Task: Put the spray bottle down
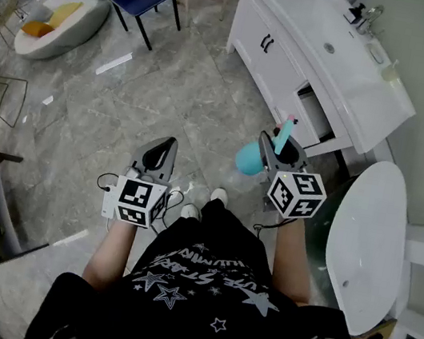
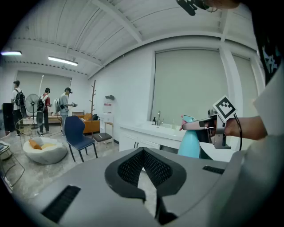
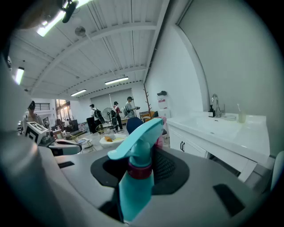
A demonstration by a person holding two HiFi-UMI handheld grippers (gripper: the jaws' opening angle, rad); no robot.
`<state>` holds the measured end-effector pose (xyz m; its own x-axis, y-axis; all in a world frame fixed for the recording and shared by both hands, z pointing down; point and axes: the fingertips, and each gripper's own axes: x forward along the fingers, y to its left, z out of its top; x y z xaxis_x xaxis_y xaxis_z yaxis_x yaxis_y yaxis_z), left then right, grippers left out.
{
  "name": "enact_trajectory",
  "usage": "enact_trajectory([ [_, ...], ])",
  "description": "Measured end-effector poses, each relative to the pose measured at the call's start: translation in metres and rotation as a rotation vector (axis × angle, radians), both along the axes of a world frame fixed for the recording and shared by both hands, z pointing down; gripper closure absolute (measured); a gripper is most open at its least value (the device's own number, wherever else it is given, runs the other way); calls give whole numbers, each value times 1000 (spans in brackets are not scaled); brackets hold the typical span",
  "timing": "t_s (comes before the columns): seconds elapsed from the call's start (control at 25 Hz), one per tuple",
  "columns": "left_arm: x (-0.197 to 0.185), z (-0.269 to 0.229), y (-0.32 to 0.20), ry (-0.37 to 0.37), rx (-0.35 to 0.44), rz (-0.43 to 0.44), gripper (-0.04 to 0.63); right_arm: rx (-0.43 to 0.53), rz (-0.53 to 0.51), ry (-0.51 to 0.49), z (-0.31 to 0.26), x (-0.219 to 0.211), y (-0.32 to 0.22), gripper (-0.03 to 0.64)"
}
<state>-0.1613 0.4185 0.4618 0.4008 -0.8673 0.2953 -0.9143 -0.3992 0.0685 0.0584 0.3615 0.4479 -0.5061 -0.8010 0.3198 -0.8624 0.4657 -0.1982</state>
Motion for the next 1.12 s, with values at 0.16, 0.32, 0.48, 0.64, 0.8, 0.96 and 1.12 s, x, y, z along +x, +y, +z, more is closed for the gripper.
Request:
enact_trajectory([
  [0.16, 5, -8, 3, -27, 25, 2, 580, 17, -31, 16, -6, -4, 6, 469],
  [0.32, 9, -11, 11, -23, 36, 7, 580, 31, -35, 20, -8, -5, 11, 469],
  [0.48, 5, -1, 26, -23, 10, 6, 580, 29, -30, 19, -4, -6, 15, 469],
  [0.64, -4, 6, 19, -14, -12, -20, 580, 39, -7, 40, -1, 0, 5, 468],
  [0.8, -6, 6, -6, -14, -11, -38, 580, 41, 12, 49, 8, 5, -27, 468],
  [0.96, -6, 10, -46, -13, -18, -41, 580, 28, 18, 26, 19, 6, -81, 468],
  [1.12, -13, 10, -120, -39, -14, -42, 580, 34, 2, 7, 20, -3, -163, 468],
])
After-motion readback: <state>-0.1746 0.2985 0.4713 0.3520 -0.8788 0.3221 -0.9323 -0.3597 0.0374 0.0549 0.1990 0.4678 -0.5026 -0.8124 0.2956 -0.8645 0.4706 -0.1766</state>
